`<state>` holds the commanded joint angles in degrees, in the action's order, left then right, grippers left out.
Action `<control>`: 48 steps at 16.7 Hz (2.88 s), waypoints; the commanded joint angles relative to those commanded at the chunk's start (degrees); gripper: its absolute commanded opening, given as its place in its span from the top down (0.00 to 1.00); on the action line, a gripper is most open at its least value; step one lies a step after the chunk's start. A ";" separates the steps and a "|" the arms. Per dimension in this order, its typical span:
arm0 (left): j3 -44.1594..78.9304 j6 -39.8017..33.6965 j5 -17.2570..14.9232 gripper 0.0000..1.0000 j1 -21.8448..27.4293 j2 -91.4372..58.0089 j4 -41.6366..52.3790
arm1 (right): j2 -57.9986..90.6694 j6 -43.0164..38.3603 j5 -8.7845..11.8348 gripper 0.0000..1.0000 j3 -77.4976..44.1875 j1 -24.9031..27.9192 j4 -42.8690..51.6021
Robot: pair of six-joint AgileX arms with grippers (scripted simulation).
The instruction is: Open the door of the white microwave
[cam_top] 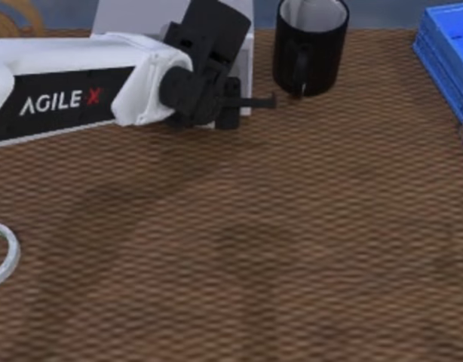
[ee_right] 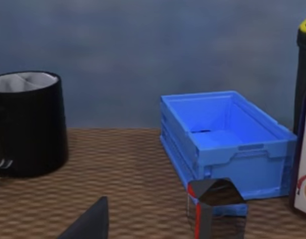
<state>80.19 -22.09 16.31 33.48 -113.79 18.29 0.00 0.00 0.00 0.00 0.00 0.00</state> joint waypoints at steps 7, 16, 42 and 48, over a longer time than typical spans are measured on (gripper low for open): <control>0.00 0.00 0.00 1.00 0.00 0.00 0.00 | 0.00 0.00 0.00 0.00 0.00 0.00 0.00; 0.00 0.00 0.00 1.00 0.00 0.00 0.00 | 0.00 0.00 0.00 0.00 0.00 0.00 0.00; -3.48 3.16 -2.40 1.00 -0.61 2.34 -1.96 | 0.00 0.00 0.00 0.00 0.00 0.00 0.00; -3.48 3.16 -2.40 1.00 -0.61 2.34 -1.96 | 0.00 0.00 0.00 0.00 0.00 0.00 0.00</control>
<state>76.71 -18.93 13.90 32.87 -111.45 16.33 0.00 0.00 0.00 0.00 0.00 0.00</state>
